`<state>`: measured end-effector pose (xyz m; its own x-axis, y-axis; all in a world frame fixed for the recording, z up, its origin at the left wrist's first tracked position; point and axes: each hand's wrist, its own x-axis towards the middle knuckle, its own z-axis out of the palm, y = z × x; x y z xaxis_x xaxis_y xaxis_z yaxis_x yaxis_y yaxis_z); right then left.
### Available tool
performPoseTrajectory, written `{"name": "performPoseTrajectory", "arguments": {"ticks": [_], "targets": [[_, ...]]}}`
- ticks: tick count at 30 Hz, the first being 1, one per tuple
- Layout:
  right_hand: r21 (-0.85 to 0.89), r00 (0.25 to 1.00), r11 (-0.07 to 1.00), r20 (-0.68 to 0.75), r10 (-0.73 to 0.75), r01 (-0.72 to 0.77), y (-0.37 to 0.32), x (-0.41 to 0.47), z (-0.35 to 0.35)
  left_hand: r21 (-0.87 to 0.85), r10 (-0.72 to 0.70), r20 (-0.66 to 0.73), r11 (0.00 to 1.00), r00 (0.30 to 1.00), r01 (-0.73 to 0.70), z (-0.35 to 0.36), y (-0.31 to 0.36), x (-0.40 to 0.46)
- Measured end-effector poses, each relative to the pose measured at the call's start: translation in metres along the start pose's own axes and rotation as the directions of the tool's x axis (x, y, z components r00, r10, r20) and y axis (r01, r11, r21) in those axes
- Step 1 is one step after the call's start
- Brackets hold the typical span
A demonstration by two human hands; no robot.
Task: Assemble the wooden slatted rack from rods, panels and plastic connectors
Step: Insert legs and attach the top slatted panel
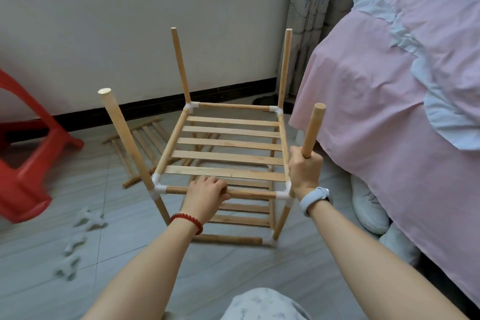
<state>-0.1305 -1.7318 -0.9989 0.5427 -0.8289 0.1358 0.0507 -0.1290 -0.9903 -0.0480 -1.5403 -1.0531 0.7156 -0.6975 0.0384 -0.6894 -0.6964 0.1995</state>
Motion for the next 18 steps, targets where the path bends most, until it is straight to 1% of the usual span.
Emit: {"name": "performPoseTrajectory", "arguments": {"ticks": [2, 5, 8, 12, 15, 16, 18], "targets": [[0.031, 0.997, 1.0, 0.071, -0.006, 0.004, 0.002, 0.008, -0.009, -0.045, 0.044, 0.013, 0.998, 0.999, -0.043, 0.005, -0.001, -0.002], [0.057, 0.993, 0.998, 0.12, -0.017, 0.01, 0.003, 0.009, -0.01, -0.062, 0.072, 0.035, 0.996, 0.997, -0.07, 0.007, -0.004, -0.007], [0.071, 0.983, 0.997, 0.18, -0.04, 0.028, 0.0, -0.001, 0.005, -0.076, 0.027, 0.054, 0.997, 0.998, -0.022, -0.001, -0.017, -0.018], [0.072, 0.962, 0.997, 0.268, -0.059, 0.041, -0.003, -0.021, 0.045, -0.031, -0.075, 0.018, 0.997, 0.997, 0.075, -0.013, -0.047, -0.047], [0.03, 0.962, 0.999, 0.269, -0.047, 0.04, -0.008, -0.041, 0.078, -0.001, -0.153, -0.022, 0.988, 0.988, 0.153, -0.025, -0.069, -0.069], [-0.014, 0.97, 1.0, 0.244, -0.023, 0.027, -0.005, -0.044, 0.081, 0.003, -0.165, -0.025, 0.986, 0.986, 0.165, -0.026, -0.072, -0.072], [-0.146, 0.962, 0.989, 0.262, 0.077, -0.039, 0.002, -0.057, 0.089, -0.032, -0.206, -0.022, 0.978, 0.978, 0.205, -0.034, -0.084, -0.087]]}}
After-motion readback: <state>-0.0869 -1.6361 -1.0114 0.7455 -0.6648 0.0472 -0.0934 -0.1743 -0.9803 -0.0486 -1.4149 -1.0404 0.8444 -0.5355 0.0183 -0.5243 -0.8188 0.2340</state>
